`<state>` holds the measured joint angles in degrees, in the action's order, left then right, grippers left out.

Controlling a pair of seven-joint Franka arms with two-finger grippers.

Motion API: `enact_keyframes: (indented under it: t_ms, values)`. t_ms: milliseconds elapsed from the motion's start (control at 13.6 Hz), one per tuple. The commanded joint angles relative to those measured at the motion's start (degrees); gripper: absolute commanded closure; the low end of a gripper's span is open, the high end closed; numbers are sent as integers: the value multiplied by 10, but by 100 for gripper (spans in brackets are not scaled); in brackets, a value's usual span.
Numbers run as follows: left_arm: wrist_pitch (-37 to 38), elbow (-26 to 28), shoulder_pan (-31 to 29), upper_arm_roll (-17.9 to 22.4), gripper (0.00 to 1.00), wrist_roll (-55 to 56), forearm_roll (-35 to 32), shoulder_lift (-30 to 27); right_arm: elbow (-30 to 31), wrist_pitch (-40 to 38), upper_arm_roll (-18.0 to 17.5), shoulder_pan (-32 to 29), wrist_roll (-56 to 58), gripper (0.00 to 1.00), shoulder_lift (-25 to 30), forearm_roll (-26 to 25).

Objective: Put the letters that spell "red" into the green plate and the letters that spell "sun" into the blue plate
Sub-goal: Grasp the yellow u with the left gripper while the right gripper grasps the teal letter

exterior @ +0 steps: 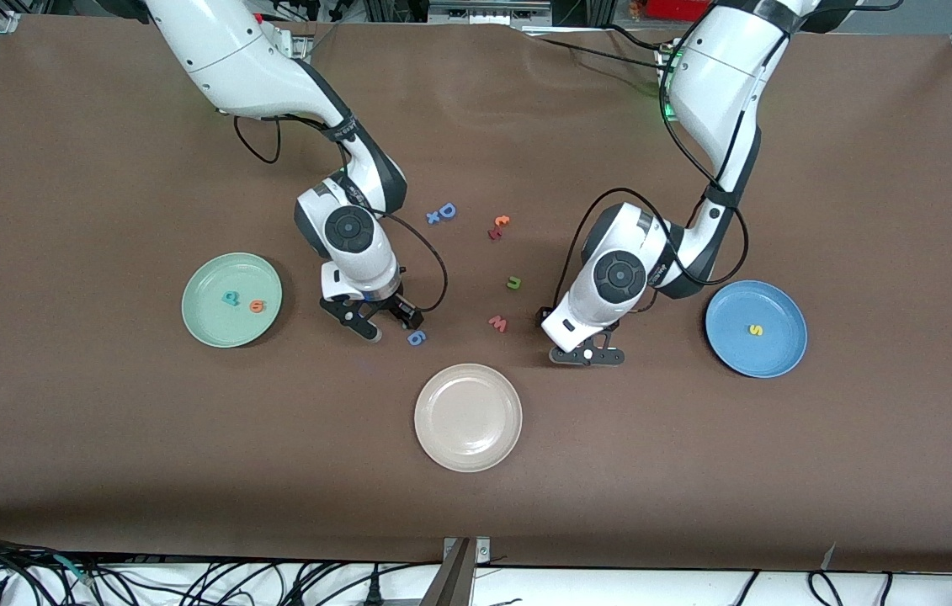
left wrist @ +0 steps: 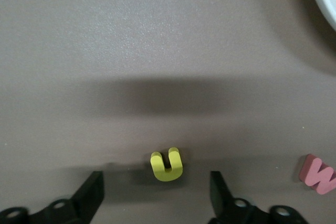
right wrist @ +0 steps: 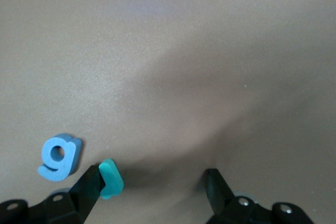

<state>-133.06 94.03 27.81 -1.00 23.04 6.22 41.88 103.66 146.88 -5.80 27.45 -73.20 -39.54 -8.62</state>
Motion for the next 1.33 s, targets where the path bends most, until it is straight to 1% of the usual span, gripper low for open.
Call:
enact_keyframes:
  t_ms: [0,74,147,295,516,589,884,958,1031,1105,1179,1252]
  values:
    - [6,-17,8,7,27,8,-16,9,-11,2,10,9,-14,31,-11,-15]
    - [6,-18,8,8,28,11,-16,9,-11,2,10,9,-15,51,-11,-14]
    - [6,-20,8,8,28,16,-16,11,-10,2,10,9,-15,53,-11,-14]
    - [6,-21,8,10,31,17,-16,15,-11,2,10,9,-24,53,-11,-14]
    - [5,-25,8,12,32,17,-16,19,-13,2,11,17,-45,53,-11,-14]
    - [5,-29,8,12,32,18,-16,22,-13,2,10,18,-45,55,-11,-15]
    - [5,-41,16,16,33,37,-16,32,-13,2,11,20,-48,88,-12,-16]
    - [5,-42,19,22,34,38,-16,32,-13,2,11,20,-50,91,-12,-17]
    - [5,-46,22,24,43,38,-16,33,-13,2,11,20,-52,93,-12,-17]
    - [5,-46,22,24,46,38,-17,33,-12,2,11,20,-53,98,-12,-17]
    - [5,-46,23,25,52,38,-17,33,-12,2,11,20,-54,98,-12,-17]
    - [5,-46,23,25,59,38,-26,33,-13,-1,11,19,-53,98,-10,-17]
